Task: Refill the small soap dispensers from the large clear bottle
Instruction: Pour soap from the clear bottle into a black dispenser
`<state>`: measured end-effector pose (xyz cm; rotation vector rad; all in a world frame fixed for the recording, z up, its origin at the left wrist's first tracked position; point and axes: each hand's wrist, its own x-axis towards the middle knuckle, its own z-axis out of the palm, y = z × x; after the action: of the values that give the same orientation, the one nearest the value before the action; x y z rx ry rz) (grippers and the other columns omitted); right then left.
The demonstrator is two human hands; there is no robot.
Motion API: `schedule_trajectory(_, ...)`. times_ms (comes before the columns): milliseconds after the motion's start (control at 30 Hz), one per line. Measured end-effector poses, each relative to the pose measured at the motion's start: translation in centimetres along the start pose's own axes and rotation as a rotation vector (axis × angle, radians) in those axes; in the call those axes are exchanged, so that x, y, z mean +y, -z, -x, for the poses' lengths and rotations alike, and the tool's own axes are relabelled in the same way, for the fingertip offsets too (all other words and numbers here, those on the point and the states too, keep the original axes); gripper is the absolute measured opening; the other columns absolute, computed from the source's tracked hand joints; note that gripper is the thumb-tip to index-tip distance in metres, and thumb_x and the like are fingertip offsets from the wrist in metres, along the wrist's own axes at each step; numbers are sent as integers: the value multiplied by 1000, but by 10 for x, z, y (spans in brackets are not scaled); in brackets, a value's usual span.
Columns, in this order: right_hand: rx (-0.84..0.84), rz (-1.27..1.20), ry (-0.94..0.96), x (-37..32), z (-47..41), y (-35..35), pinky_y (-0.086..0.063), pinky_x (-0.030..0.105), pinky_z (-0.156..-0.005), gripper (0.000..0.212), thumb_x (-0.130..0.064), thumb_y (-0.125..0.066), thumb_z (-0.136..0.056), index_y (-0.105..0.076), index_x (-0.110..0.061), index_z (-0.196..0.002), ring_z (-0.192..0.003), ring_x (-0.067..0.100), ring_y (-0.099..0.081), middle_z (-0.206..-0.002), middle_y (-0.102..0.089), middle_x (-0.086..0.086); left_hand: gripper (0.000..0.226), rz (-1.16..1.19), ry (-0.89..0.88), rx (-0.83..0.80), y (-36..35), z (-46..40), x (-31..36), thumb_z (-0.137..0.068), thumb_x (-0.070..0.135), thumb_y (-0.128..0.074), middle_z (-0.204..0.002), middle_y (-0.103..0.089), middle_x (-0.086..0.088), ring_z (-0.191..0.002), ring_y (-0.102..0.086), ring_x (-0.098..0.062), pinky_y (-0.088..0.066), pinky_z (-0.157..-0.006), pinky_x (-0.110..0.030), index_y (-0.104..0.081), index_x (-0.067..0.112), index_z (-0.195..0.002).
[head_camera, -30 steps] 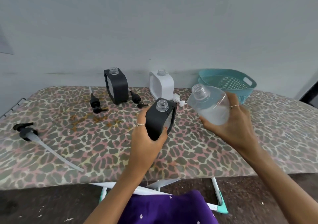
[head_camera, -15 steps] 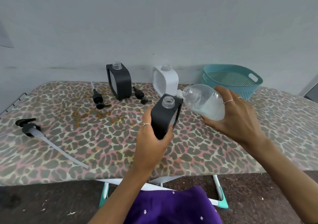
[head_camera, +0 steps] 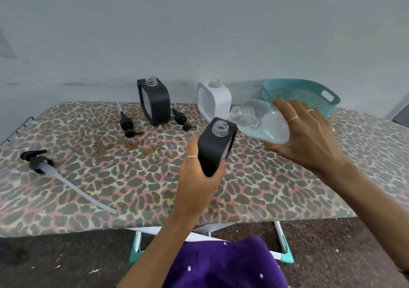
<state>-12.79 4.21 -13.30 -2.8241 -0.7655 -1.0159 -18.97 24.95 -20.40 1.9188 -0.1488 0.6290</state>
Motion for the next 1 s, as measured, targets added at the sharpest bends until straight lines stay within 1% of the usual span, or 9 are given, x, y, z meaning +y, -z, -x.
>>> schedule_trajectory(67,-3,8,9,1,-1,0,-49,46,-73,86,-36,-88,-55,-45,-8,-124,-85,41,-62,-106,-63,19,54,0,-8,2,0,0,-1,-82,13,-71,-81,-55,10,-71,-56,3,-39,-57,-3,-40,23,-125)
schedule_trajectory(133,-2,11,17,3,-2,-1,-48,46,-73,84,-37,-87,-57,-46,-8,-125,-85,40,-61,-107,-63,19,55,-12,-14,10,-1,0,-3,-81,13,-71,-80,-55,10,-70,-57,4,-39,-57,-3,-41,18,-127)
schedule_trajectory(233,-4,24,35,3,-3,-1,-47,46,-72,82,-36,-85,-59,-45,-8,-124,-86,40,-61,-107,-63,18,60,4,-8,0,-2,0,-6,-82,15,-71,-101,-62,2,-88,-62,-4,-46,-69,-8,-39,17,-132)
schedule_trajectory(300,-5,32,43,3,-4,-1,-47,46,-72,81,-36,-85,-59,-45,-9,-124,-86,40,-61,-107,-63,18,60,13,-6,-1,-2,0,-8,-82,15,-71,-106,-62,1,-92,-62,-6,-47,-73,-9,-39,17,-133)
schedule_trajectory(433,-7,43,53,3,-5,0,-47,47,-73,78,-38,-82,-62,-45,-10,-124,-88,40,-61,-109,-63,19,59,-5,-19,10,-2,0,-7,-82,15,-71,-100,-63,0,-84,-61,-6,-45,-68,-7,-38,23,-131)
schedule_trajectory(533,0,46,60,4,-6,1,-47,47,-74,74,-39,-79,-64,-46,-10,-124,-90,41,-61,-110,-63,18,60,26,-5,5,-1,0,-5,-82,14,-71,-104,-62,3,-90,-61,-3,-47,-72,-8,-36,30,-127)
schedule_trajectory(667,-8,60,66,5,-7,1,-47,48,-74,74,-38,-81,-64,-47,-10,-124,-90,41,-61,-111,-63,18,61,45,13,-7,-1,0,-6,-82,14,-71,-107,-63,5,-94,-62,-3,-50,-75,-12,-39,20,-133)
schedule_trajectory(800,-12,84,70,7,-8,2,-47,48,-74,76,-38,-83,-63,-48,-9,-124,-92,41,-61,-111,-63,18,60,21,-8,12,-2,0,-5,-82,14,-71,-106,-61,6,-94,-61,-2,-50,-74,-12,-36,29,-129)
schedule_trajectory(1000,-9,100,91,7,-11,6,-48,49,-75,77,-39,-83,-62,-47,-10,-123,-90,41,-61,-109,-63,19,61,20,-2,0,-3,0,-9,-82,16,-71,-109,-62,2,-95,-62,-8,-52,-75,-15,-38,19,-134)
